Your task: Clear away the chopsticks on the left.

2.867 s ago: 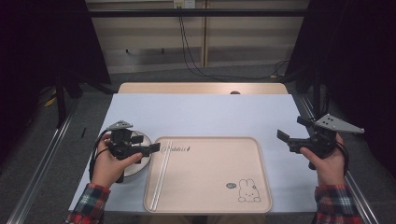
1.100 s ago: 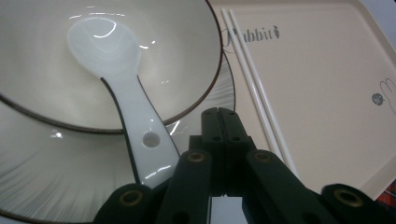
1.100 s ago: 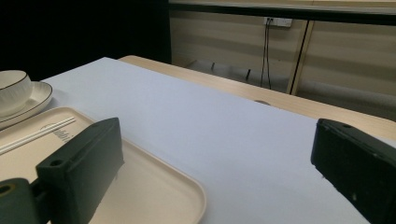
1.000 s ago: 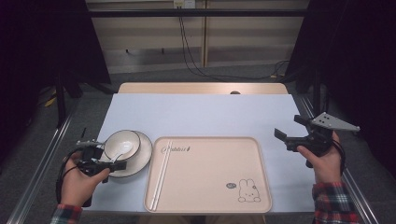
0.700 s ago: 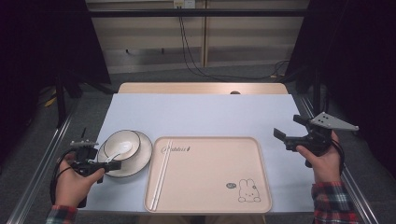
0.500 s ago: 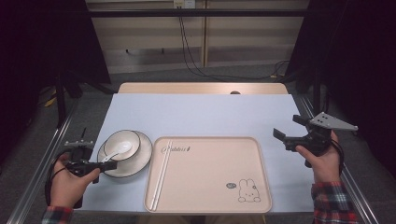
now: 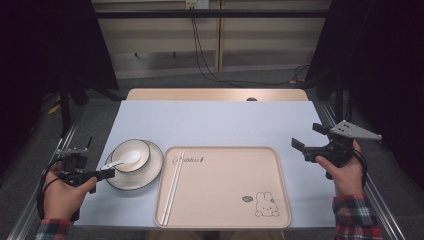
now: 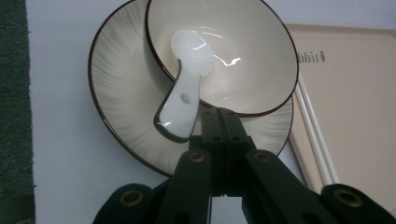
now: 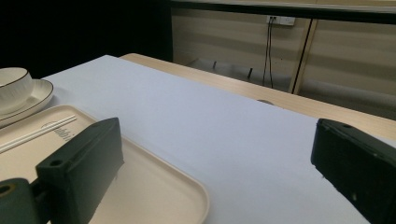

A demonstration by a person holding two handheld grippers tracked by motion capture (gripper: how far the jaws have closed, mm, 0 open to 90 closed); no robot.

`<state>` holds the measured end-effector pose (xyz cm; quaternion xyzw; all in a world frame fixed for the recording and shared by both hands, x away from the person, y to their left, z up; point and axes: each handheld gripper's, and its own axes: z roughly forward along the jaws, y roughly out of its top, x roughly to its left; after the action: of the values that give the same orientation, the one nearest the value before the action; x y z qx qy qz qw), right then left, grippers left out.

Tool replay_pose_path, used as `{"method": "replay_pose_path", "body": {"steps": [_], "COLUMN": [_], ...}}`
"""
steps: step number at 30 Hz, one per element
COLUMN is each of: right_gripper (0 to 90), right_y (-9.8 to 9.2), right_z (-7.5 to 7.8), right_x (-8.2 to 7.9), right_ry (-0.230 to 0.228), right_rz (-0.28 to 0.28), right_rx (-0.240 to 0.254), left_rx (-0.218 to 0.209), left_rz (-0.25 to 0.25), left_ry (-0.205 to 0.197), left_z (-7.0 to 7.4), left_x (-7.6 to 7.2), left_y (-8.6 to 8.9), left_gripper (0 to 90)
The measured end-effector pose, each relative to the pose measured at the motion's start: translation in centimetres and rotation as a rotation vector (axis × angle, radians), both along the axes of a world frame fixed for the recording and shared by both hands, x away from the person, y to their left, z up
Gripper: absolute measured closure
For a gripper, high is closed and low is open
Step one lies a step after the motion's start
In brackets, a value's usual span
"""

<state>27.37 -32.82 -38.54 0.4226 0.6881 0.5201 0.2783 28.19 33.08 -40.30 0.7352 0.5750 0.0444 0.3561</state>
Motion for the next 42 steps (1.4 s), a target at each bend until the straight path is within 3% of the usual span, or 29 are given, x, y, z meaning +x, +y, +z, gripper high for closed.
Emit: {"method": "replay_pose_path", "body": {"steps": [7, 11, 29, 42], "right_gripper": [1.7, 1.7, 1.7, 1.7], "right_y": [-0.1, 0.0, 0.0, 0.0], "right_z": [0.0, 0.0, 0.0, 0.0], "right_x": [0.0, 0.0, 0.0, 0.0], "right_ry": [0.001, 0.001, -0.001, -0.001], "right_rz": [-0.001, -0.002, -0.001, 0.001], "right_rx": [-0.002, -0.001, -0.002, -0.004], "left_rx": [-0.010, 0.005, 0.041, 0.044], "left_rz": [0.044, 0.044, 0.089, 0.147], "left_ry": [-0.026, -0.038, -0.067, -0.143], "left_z": [0.3, 0.7, 0.0, -0.1], "left_x": [0.5, 0.8, 2.8, 3.8], "left_y": [0.6, 0.8, 0.4, 0.5], "left_gripper": [90.0, 90.0, 90.0, 90.0]}}
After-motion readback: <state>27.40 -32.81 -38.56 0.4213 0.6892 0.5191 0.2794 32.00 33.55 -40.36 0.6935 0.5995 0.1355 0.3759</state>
